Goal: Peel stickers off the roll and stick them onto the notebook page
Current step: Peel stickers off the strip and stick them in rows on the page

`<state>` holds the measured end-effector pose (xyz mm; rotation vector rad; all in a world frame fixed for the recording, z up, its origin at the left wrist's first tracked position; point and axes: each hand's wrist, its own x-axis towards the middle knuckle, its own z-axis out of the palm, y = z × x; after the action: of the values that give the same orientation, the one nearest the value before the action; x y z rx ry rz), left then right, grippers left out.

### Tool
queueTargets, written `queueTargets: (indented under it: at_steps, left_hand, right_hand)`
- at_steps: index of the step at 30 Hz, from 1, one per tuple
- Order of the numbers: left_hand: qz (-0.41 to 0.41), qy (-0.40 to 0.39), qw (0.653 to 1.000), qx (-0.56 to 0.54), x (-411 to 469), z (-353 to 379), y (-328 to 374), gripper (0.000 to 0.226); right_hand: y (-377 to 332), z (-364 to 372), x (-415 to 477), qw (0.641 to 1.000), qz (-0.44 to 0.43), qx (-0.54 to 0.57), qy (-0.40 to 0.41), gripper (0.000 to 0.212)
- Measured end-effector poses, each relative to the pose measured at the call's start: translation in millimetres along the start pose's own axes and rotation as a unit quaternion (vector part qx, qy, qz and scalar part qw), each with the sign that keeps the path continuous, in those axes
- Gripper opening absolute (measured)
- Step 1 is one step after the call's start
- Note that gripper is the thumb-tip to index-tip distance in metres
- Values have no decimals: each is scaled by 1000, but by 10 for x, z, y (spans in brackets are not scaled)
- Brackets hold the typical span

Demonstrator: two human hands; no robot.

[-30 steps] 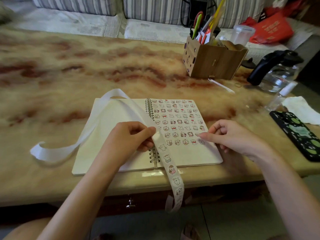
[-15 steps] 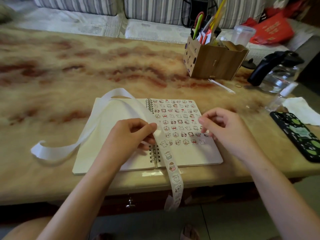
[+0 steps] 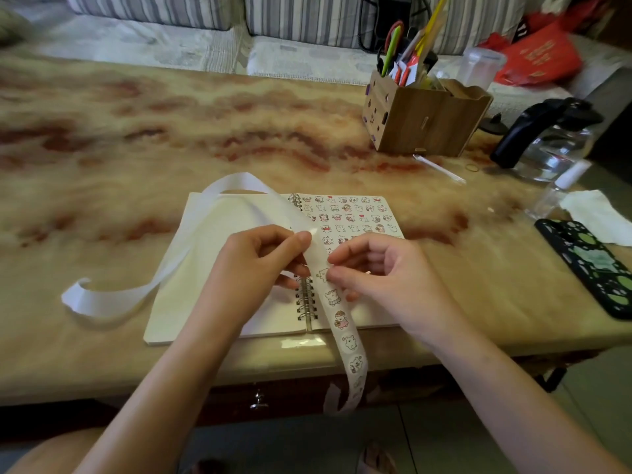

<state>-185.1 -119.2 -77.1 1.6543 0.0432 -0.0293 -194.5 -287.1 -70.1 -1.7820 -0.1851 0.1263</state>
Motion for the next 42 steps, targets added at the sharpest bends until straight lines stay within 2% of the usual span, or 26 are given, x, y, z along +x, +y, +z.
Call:
queueTargets:
  at_steps: [5, 10, 14, 25, 32, 38, 42]
  left_hand:
    - [-26, -41, 999, -25, -17, 12, 31, 30]
    - [-23, -72, 997, -2, -32, 7, 32, 17]
    - [-23, -79, 997, 2, -32, -1, 20, 17]
    - [-20, -68, 998, 1, -43, 16, 18, 16]
    - [-25, -63, 998, 9, -51, 28, 23, 15]
    - [-38, -49, 998, 20, -50, 21, 8, 18]
    - [-48, -36, 998, 24, -33, 11, 5, 19]
  right_hand:
    - [-1, -1, -6, 1000, -25, -2, 14, 12]
    - [2, -24, -4, 999, -30, -1, 23, 13]
    - [6, -16, -3, 999, -37, -20, 20, 13]
    - [-15, -3, -44, 991, -58, -116, 42, 8]
    - [0, -6, -20, 998, 19, -61, 17, 6]
    - [-1, -18, -29, 991, -29, -126, 39, 7]
    - [-59, -70, -32, 992, -34, -117, 39, 4]
